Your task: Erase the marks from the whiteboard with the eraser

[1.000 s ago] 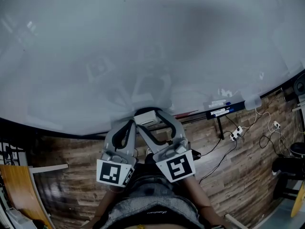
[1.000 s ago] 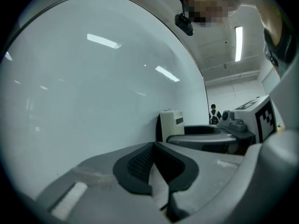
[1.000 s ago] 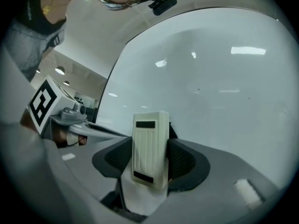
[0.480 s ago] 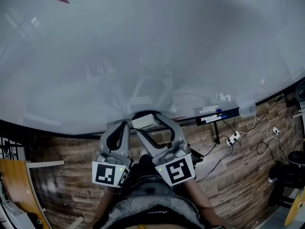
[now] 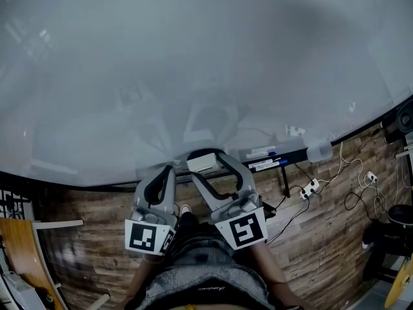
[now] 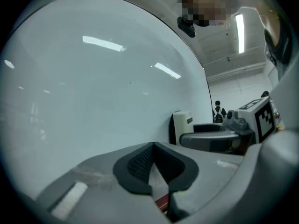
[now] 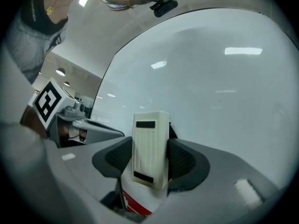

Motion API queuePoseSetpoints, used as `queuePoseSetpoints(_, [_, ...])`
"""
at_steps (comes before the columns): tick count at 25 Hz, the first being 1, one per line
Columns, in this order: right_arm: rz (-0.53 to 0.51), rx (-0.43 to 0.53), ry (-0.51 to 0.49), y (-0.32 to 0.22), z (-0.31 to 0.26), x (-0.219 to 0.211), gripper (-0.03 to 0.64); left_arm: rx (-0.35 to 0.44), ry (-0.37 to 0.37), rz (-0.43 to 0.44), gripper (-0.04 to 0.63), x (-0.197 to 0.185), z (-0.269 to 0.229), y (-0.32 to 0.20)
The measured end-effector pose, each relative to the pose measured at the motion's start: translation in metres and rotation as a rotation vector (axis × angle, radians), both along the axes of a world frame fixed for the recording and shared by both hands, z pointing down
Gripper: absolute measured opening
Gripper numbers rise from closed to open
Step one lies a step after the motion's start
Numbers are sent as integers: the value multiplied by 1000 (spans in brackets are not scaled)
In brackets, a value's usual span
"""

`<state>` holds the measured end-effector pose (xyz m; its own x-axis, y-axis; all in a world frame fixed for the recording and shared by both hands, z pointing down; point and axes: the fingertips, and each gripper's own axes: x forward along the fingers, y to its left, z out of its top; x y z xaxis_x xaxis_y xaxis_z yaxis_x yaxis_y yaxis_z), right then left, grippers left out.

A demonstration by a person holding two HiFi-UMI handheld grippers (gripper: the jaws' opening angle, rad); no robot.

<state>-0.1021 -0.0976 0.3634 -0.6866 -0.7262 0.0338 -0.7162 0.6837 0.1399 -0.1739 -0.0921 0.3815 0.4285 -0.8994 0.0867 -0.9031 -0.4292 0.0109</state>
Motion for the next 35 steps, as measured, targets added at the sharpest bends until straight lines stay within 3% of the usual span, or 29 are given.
queuePoseSetpoints(8, [-31,-16,33,-3,0,29,244,8,6,0,3,42,-6,-4])
queuePoseSetpoints(20, [-103,7,14,-10,-3,61,242,1,36,-100,3,77,-1,2])
queuePoseSetpoints(27, [-82,-8,29,-10,-3,68,242,25,7,-66,3,88,-17,-6])
queuePoseSetpoints(35, [-26,18,17,-11,-4,68,244,20,30,21,3,94,-13,-10])
